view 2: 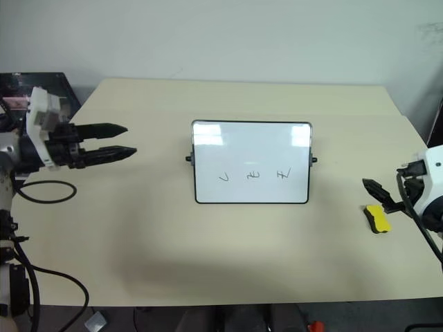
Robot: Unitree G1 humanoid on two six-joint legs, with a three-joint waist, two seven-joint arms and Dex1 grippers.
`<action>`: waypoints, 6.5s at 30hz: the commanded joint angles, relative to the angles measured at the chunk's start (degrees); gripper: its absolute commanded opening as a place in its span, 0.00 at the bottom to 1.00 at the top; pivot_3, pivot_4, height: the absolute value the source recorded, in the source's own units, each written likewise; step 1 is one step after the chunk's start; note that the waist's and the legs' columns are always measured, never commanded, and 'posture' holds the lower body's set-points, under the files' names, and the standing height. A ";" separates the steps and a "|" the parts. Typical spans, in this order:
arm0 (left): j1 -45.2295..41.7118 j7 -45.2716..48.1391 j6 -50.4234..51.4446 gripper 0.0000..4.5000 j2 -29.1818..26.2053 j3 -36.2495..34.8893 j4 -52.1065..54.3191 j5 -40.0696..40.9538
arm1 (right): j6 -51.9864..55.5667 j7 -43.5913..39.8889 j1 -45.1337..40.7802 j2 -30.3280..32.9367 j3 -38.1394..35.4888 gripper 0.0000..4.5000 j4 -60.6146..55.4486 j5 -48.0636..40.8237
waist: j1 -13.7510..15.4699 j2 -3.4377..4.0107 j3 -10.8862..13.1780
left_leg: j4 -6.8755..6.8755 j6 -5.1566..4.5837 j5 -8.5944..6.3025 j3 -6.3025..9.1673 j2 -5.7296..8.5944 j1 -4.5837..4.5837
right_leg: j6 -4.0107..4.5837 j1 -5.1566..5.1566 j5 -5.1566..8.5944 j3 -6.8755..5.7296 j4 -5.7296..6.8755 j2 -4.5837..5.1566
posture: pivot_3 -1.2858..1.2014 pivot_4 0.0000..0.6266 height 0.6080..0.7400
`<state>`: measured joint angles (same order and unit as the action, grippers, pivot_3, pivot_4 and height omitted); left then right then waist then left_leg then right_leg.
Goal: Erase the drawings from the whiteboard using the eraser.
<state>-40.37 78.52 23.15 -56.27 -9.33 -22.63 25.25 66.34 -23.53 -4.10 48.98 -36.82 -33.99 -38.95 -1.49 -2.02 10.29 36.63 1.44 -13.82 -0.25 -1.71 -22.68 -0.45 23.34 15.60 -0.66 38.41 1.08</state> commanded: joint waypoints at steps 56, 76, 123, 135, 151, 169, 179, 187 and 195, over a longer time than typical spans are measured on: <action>-2.48 -0.33 0.01 0.81 1.09 0.72 2.06 -0.79 | 2.97 2.95 -2.14 -3.87 9.32 0.99 20.48 10.19 | -0.08 -0.02 -0.02 | 0.23 -0.01 0.00 -0.03 0.03 -0.01 | -0.01 0.01 -0.01 0.02 0.23 -0.05 | 0.52 0.24 1.00; -2.01 -0.91 -0.15 0.81 1.09 0.55 2.42 -1.31 | 0.39 3.44 -1.84 -6.50 13.62 0.24 21.92 12.73 | -0.15 -0.15 -0.10 | 0.33 -0.01 0.00 -0.04 0.02 0.02 | -0.03 0.00 -0.02 0.05 0.35 -0.06 | 0.52 0.24 1.00; 0.06 -2.62 -0.04 0.81 0.77 -1.22 4.50 -1.35 | -34.54 -16.17 -52.56 -25.45 69.75 0.22 29.94 37.93 | -0.07 -0.08 -0.05 | 0.37 -0.01 0.01 0.15 -0.01 -0.24 | 0.31 0.40 -0.17 0.02 0.57 -0.03 | 0.52 0.24 1.00; 1.19 -3.67 0.82 0.81 0.80 -1.82 6.20 -0.73 | -36.64 -19.02 -53.62 -30.32 72.94 0.22 41.49 48.23 | -0.22 -0.08 -0.06 | 0.36 -0.01 0.01 0.17 -0.05 -0.21 | 0.33 0.42 -0.18 0.03 0.62 -0.01 | 0.52 0.24 1.00; 2.03 -4.56 1.17 0.81 0.01 -2.21 7.28 -0.23 | -37.84 -21.87 -50.73 -29.24 76.64 0.22 44.43 60.63 | -0.29 -0.12 -0.08 | 0.40 -0.01 0.02 0.20 -0.05 -0.13 | 0.33 0.39 -0.18 0.02 0.70 -0.01 | 0.52 0.24 1.00; 0.81 -4.54 0.32 0.81 0.61 -1.22 6.18 -0.76 | -37.73 -25.39 -44.36 -26.67 75.71 0.22 40.76 66.35 | -0.08 -0.30 -0.19 | 0.44 -0.01 0.04 0.21 -0.03 0.25 | 0.19 -0.03 -0.11 -0.01 0.68 -0.02 | 0.52 0.24 1.00; 0.10 -4.37 -0.10 0.81 0.93 -0.84 5.52 -1.01 | -35.86 -28.05 -47.53 -26.34 71.71 0.22 36.69 64.46 | 0.00 -0.28 -0.18 | 0.46 -0.03 0.07 0.22 -0.02 0.23 | 0.16 -0.03 -0.13 -0.01 0.66 -0.01 | 0.52 0.24 1.00; -0.50 -4.13 -0.27 0.81 1.34 -0.87 4.94 -0.69 | -30.31 -33.68 -48.96 -29.26 60.70 0.22 24.00 52.16 | -0.19 -0.26 -0.16 | 0.37 -0.03 0.05 0.27 -0.06 -0.10 | 0.38 0.30 -0.25 -0.02 0.61 0.02 | 0.52 0.24 1.00; -0.56 -4.18 -0.07 0.81 1.52 -1.03 5.23 -0.52 | -27.69 -24.51 -49.88 -33.45 37.48 0.22 18.28 36.22 | -0.15 -0.26 -0.17 | 0.35 -0.02 0.04 0.26 -0.05 -0.16 | 0.38 0.37 -0.25 -0.03 0.60 0.07 | 0.52 0.24 1.00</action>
<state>-39.84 74.36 23.46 -54.25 -9.26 -18.42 24.11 38.69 -51.68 -52.61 16.43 6.99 -13.55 0.81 -1.64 -2.28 10.13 36.97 1.42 -13.77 0.00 -1.76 -22.84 -0.07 23.71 15.35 -0.69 39.02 1.15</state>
